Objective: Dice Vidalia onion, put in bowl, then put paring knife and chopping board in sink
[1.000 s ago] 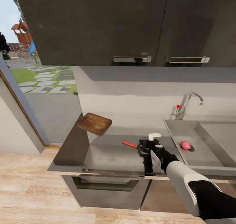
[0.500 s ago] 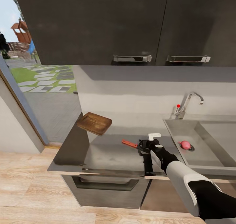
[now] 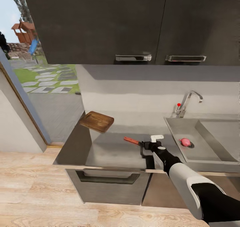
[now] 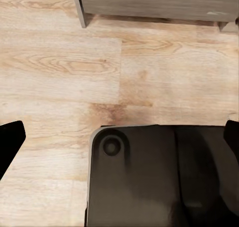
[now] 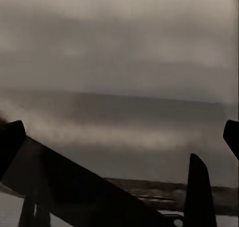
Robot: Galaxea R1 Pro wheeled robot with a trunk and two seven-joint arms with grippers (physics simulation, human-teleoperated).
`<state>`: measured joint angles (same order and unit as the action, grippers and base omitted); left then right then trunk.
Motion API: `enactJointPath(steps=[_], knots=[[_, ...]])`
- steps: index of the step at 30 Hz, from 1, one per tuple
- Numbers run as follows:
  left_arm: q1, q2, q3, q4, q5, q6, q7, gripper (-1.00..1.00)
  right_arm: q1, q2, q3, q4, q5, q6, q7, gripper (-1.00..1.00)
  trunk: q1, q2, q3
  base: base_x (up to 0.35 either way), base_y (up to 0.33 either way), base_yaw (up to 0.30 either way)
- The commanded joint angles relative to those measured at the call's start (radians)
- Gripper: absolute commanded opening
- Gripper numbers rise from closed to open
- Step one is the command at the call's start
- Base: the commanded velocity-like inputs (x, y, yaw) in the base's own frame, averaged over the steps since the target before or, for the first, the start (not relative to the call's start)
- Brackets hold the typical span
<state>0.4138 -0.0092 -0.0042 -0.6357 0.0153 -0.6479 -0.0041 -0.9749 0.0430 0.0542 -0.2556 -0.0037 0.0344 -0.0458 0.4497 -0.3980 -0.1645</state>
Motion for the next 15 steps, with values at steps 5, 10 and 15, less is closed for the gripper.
enactJointPath(steps=[5, 10, 15], knots=[[0.000, 0.000, 0.000, -0.001, 0.002, -0.001, 0.000, 1.00, -0.001, -0.001, 0.006, -0.001, -0.001, 0.004, -0.005, 1.00, 0.000, -0.002, -0.002, -0.091, 0.000, 0.000], [0.000, 0.000, 0.000, -0.001, 0.002, -0.001, 0.000, 1.00, -0.001, -0.001, 0.006, -0.001, -0.001, 0.004, -0.005, 1.00, 0.000, -0.002, -0.002, -0.020, 0.000, 0.000], [0.000, 0.000, 0.000, -0.001, 0.002, -0.001, 0.000, 1.00, -0.001, 0.000, 0.006, -0.001, -0.001, 0.004, -0.005, 1.00, 0.000, -0.002, -0.002, -0.002, 0.000, 0.000]])
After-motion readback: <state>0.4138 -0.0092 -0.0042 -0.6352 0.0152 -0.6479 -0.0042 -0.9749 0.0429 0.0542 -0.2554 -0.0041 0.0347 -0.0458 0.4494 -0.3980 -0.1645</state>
